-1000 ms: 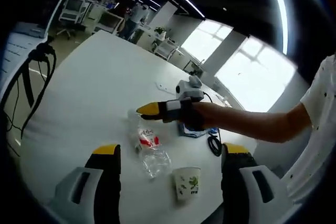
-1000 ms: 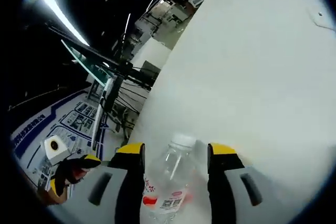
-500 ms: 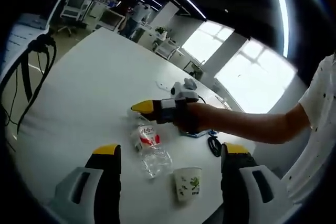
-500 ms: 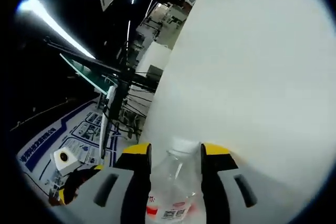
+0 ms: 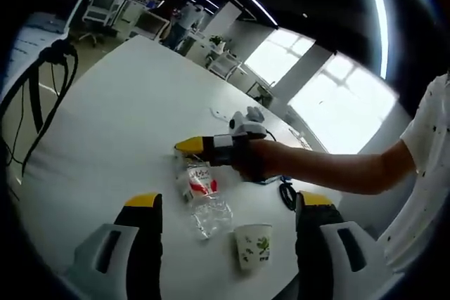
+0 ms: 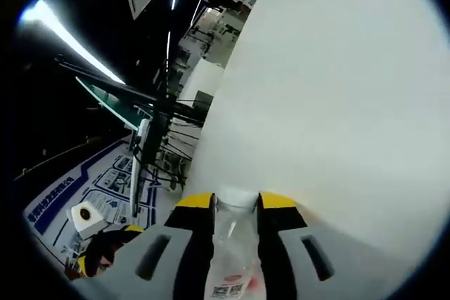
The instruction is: Arrange the tabletop items into an orderly group along one side of the table until the central work area is clear of visible clutter.
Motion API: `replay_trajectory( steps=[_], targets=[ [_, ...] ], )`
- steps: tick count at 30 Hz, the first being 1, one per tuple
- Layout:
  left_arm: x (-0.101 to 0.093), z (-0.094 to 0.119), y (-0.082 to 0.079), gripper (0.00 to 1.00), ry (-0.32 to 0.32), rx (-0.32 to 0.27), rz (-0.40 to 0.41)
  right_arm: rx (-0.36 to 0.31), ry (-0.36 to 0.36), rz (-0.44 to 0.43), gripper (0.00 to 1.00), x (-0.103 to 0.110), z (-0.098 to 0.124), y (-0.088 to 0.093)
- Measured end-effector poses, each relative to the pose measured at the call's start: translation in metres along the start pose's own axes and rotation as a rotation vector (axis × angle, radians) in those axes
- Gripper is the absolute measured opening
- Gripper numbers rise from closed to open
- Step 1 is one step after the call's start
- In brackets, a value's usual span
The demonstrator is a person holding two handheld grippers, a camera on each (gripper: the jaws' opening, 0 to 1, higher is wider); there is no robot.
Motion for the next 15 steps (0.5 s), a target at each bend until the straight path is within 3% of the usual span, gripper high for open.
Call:
replay_trajectory(
  steps=[15],
  targets=[
    [-0.0027,0.0000,0.0001,0.78,0.001,0.007,-0.008,-0.021,0.001,0.054,0.20,0.0054,0.0092,-0.0048]
  ],
)
Point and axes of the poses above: the point that each gripper's makers call its tool centre point, and the gripper's own axes: z roughly backward along the fingers, x roughly to its left, y roughly out of its underside, the point moved 9 cm from there along z, roughly backward along the fingers, and after that the axes turned 7 degrees about y, right-handed, at the moved point
